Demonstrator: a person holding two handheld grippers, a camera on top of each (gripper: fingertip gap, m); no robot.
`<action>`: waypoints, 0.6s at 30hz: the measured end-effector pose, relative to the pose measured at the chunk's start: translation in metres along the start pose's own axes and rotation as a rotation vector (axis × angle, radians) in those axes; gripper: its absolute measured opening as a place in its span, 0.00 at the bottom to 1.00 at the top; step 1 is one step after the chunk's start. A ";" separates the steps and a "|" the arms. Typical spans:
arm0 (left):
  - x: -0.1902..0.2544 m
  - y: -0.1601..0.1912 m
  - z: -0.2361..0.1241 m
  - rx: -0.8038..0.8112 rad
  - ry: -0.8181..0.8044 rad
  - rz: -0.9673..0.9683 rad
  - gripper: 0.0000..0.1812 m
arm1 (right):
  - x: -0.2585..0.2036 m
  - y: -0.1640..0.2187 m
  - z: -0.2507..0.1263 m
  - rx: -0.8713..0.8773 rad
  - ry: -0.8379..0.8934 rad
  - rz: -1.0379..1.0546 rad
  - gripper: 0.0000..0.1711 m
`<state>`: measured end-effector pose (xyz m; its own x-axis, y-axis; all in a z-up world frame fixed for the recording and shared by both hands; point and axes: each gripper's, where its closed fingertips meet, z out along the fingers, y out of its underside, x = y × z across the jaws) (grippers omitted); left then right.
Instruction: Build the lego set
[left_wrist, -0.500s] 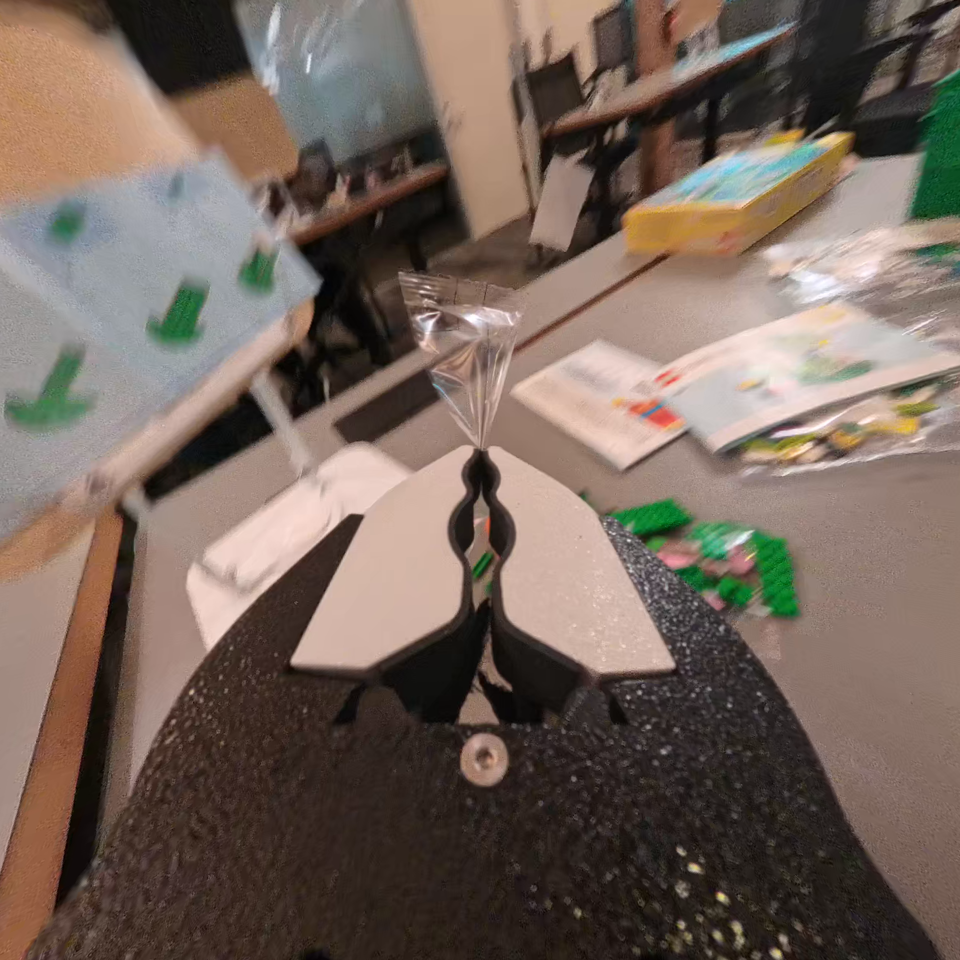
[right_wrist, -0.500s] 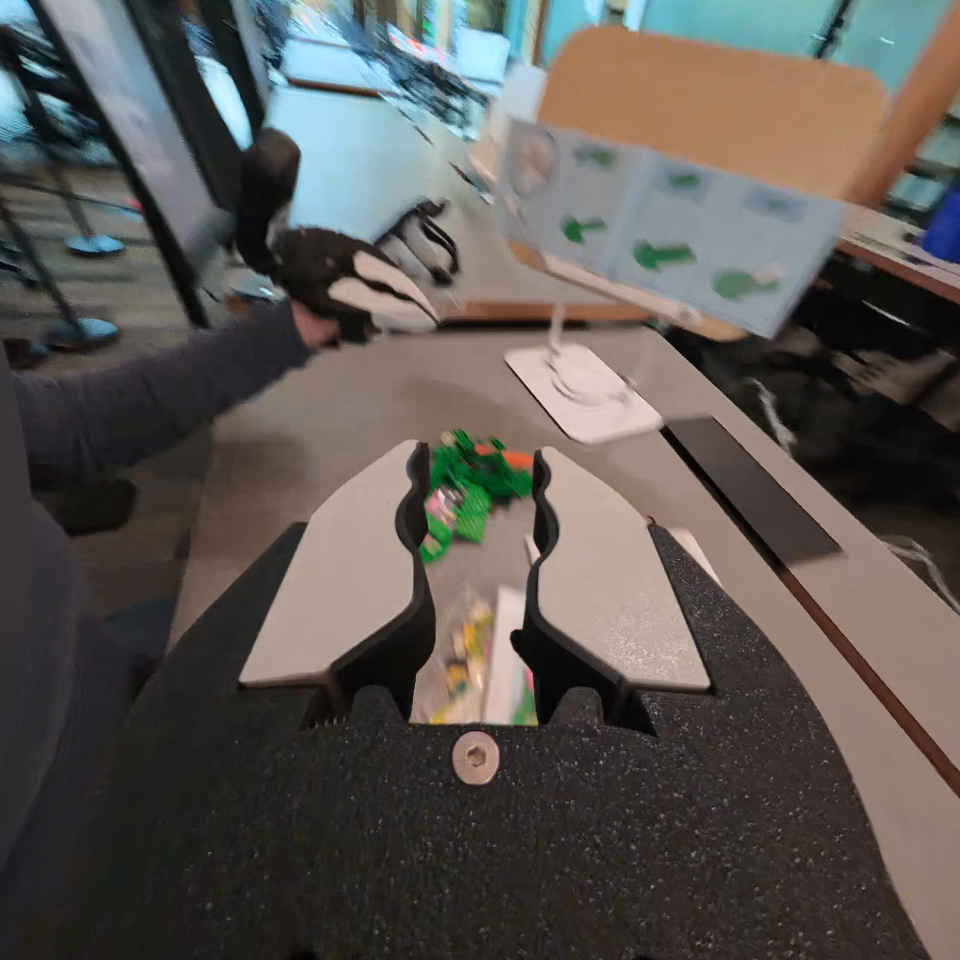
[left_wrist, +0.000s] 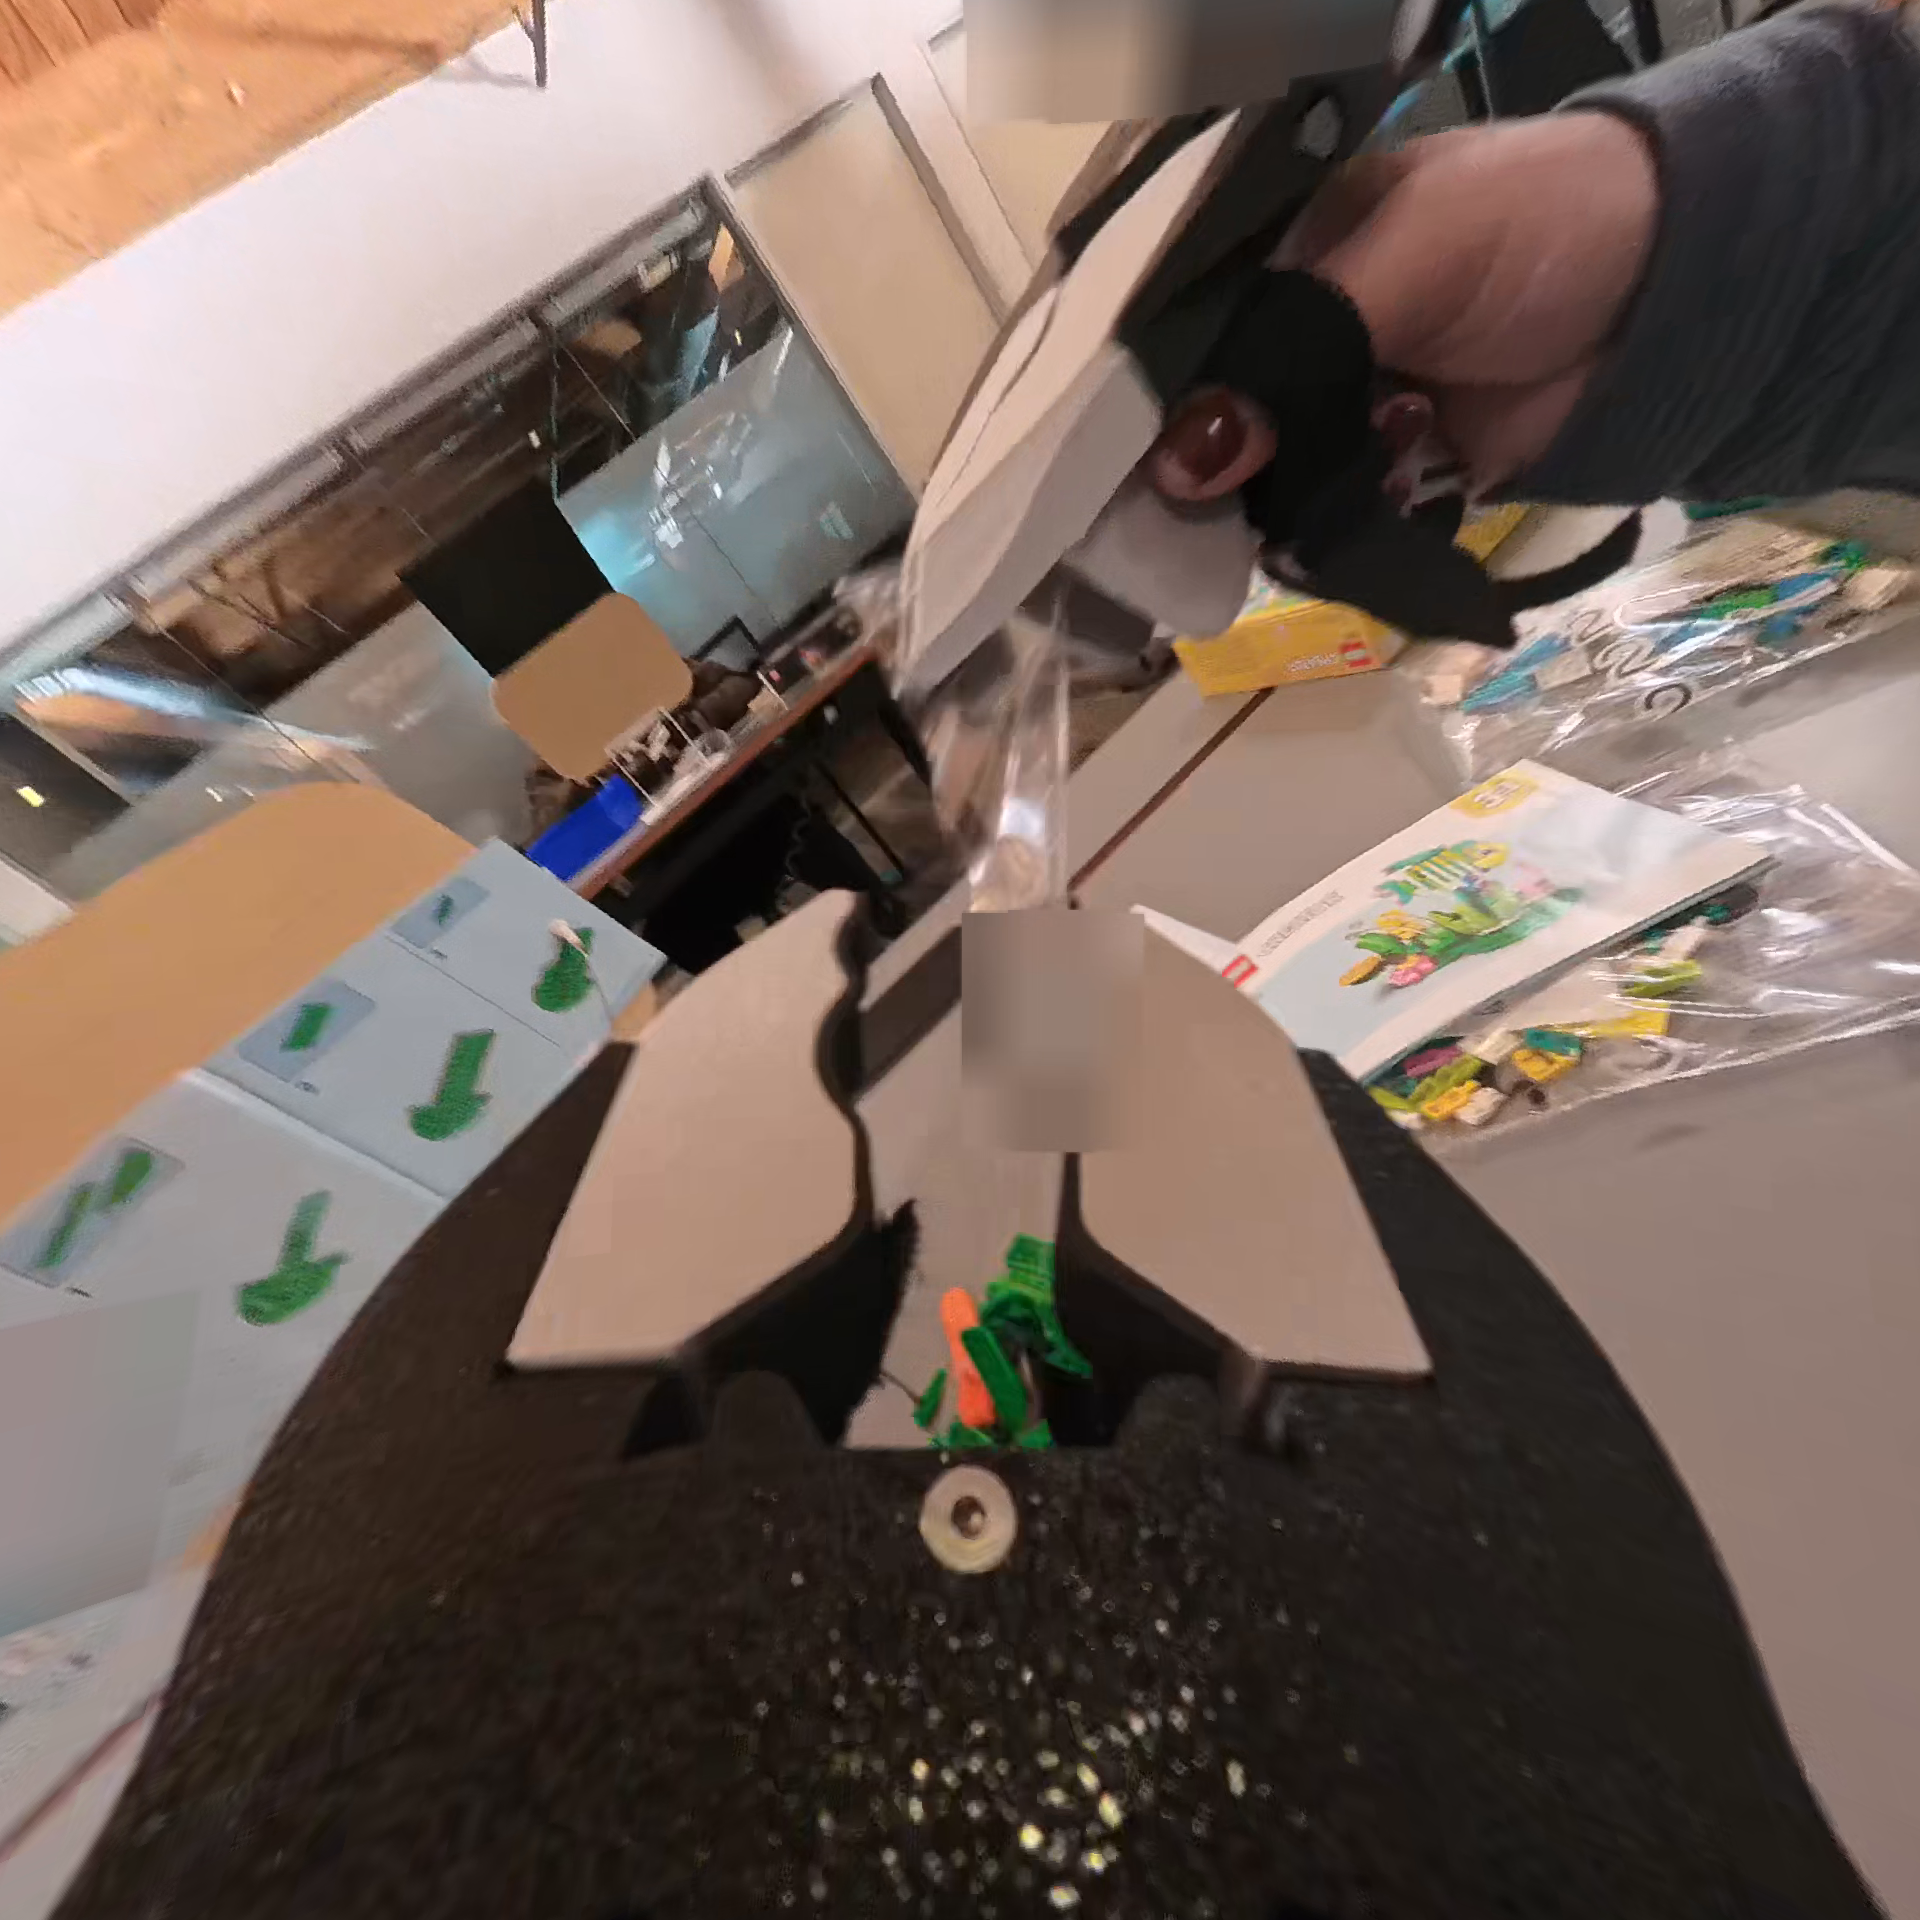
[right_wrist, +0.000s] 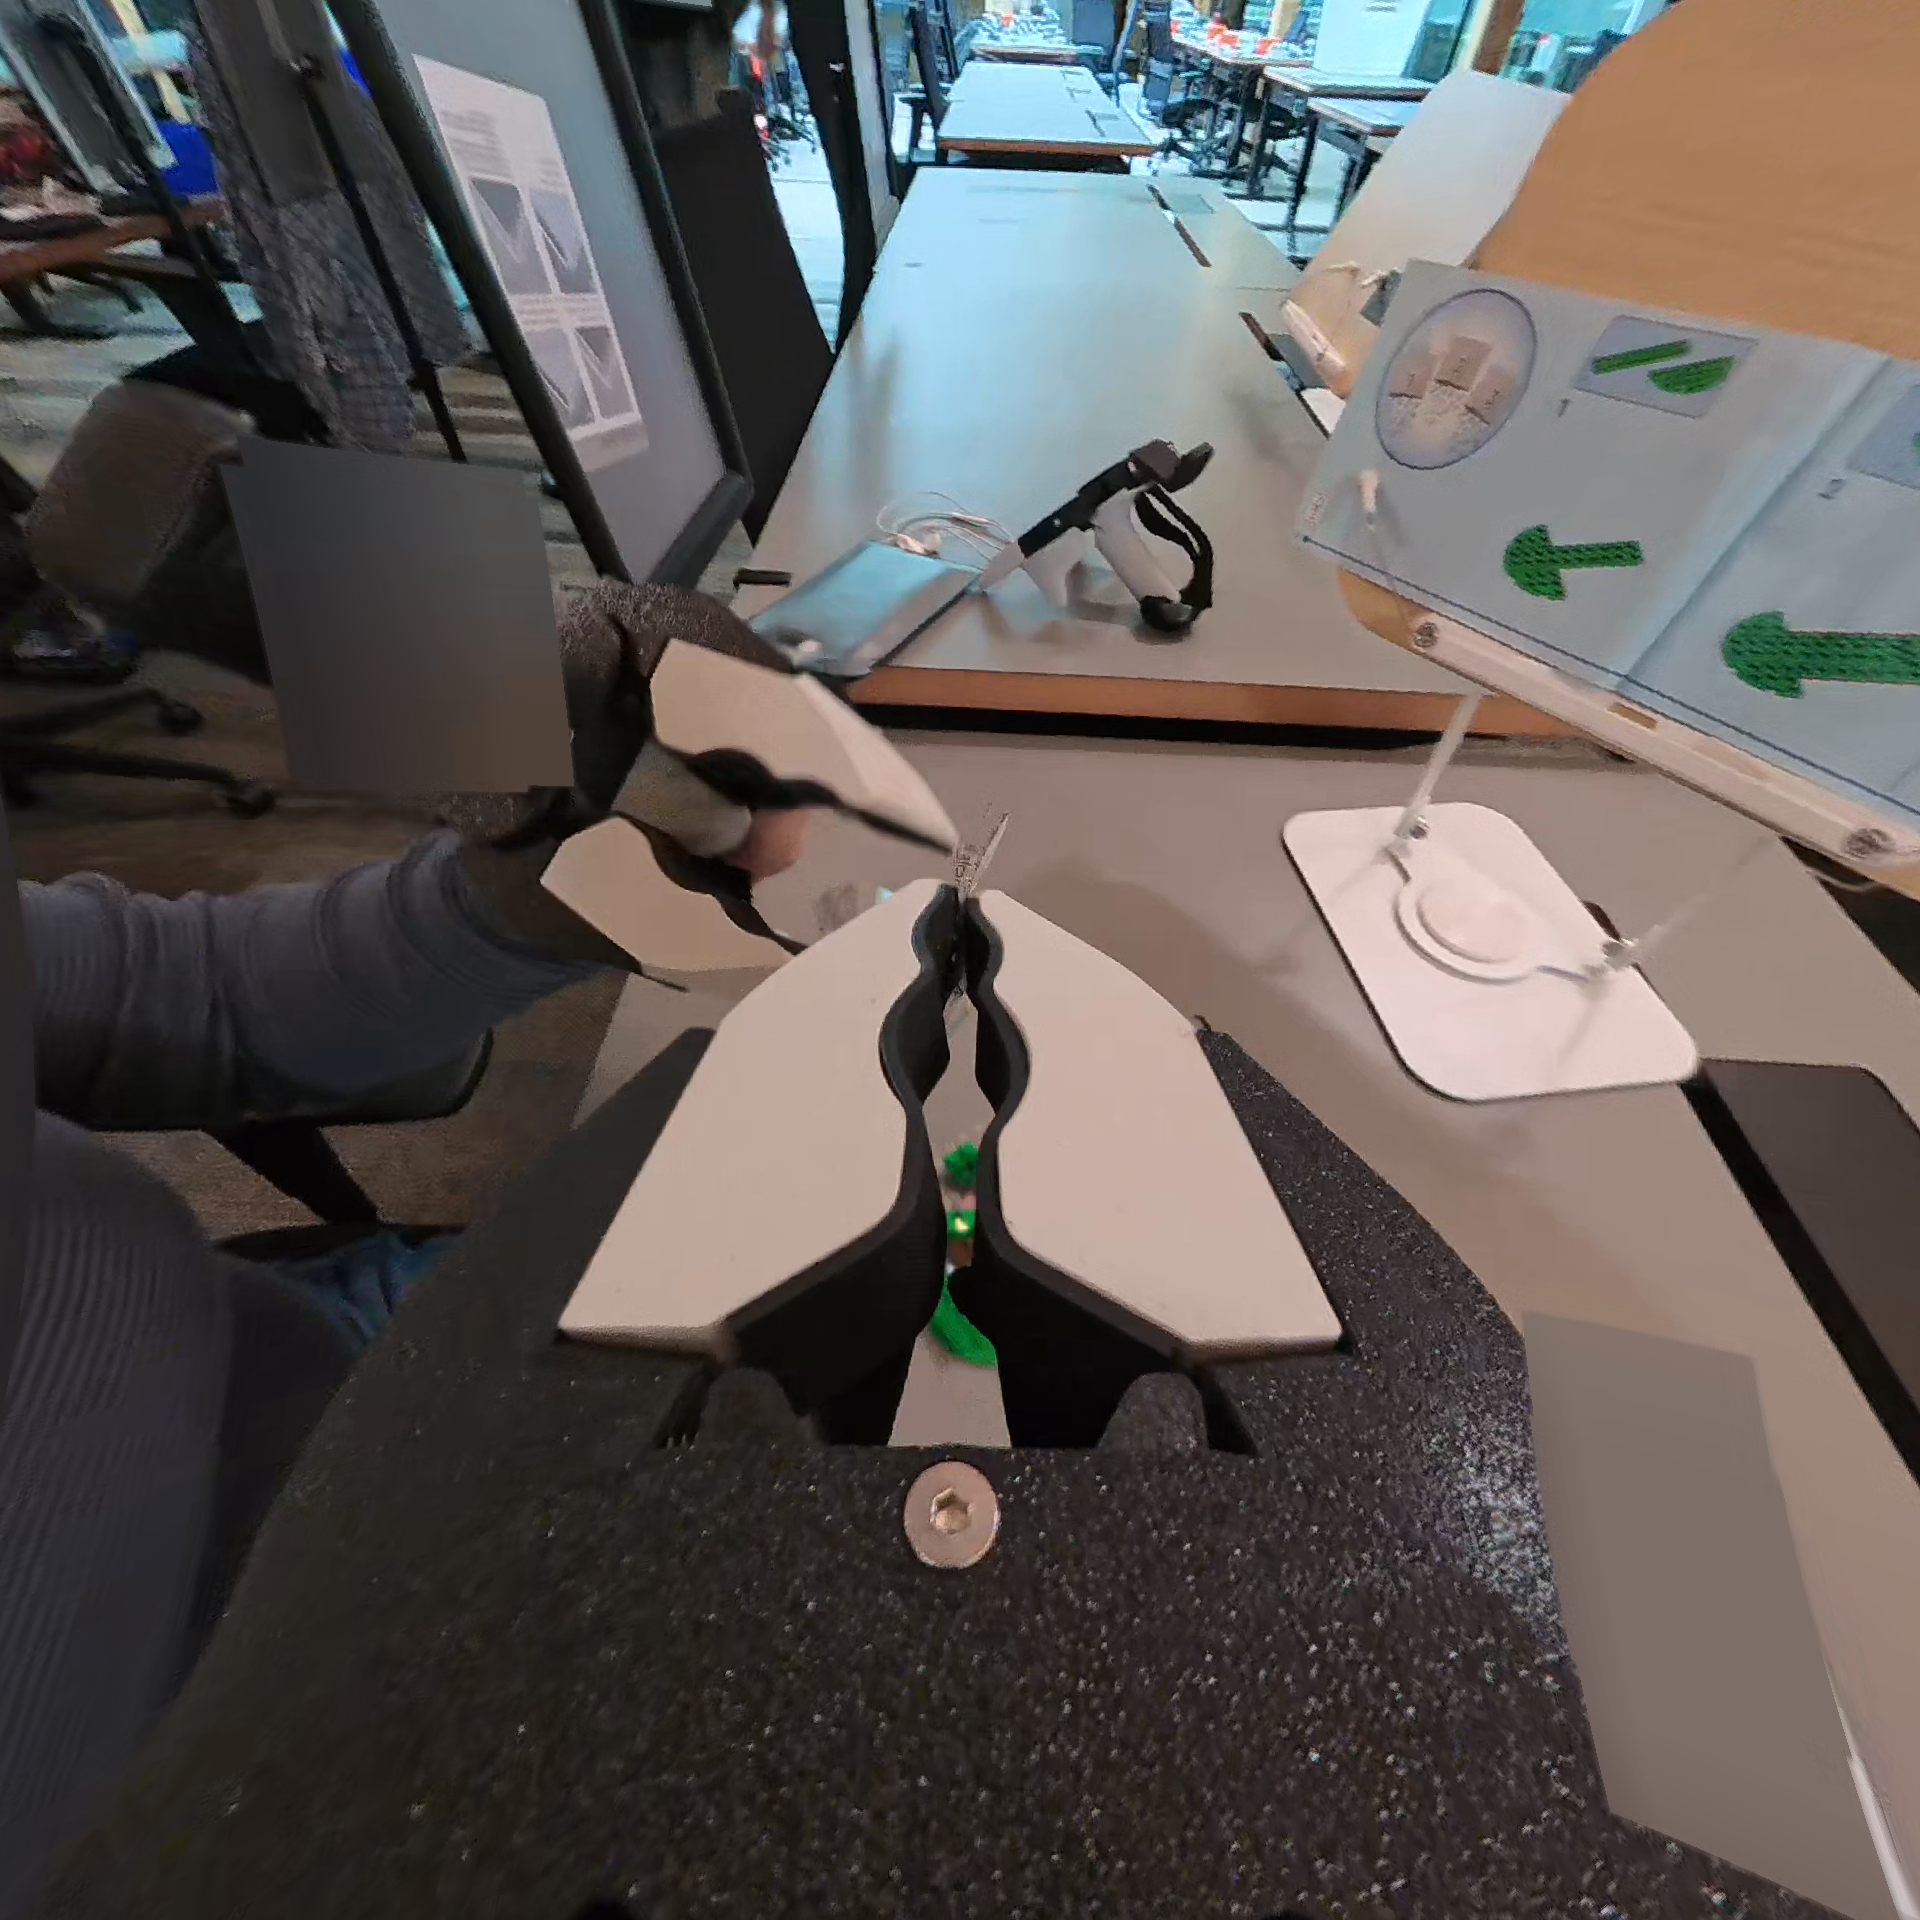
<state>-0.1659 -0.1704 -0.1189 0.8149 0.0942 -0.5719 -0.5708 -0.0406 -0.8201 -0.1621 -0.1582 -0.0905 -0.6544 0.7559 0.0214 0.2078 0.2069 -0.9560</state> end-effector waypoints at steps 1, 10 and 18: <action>0.003 0.004 0.002 -0.024 0.015 -0.033 0.26 | 0.002 0.003 -0.010 -0.009 0.019 -0.007 0.00; -0.009 0.071 0.001 -0.071 -0.120 -0.237 0.27 | 0.034 0.067 -0.268 -0.374 0.532 -0.067 0.00; -0.010 0.103 0.014 -0.088 -0.090 -0.364 0.27 | -0.025 0.180 -0.517 -1.037 0.595 0.414 0.00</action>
<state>-0.2338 -0.1614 -0.1974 0.9484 0.2048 -0.2419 -0.2316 -0.0732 -0.9701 0.2671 0.1812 -0.1121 -0.0330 0.9863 0.1617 0.9654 0.0733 -0.2504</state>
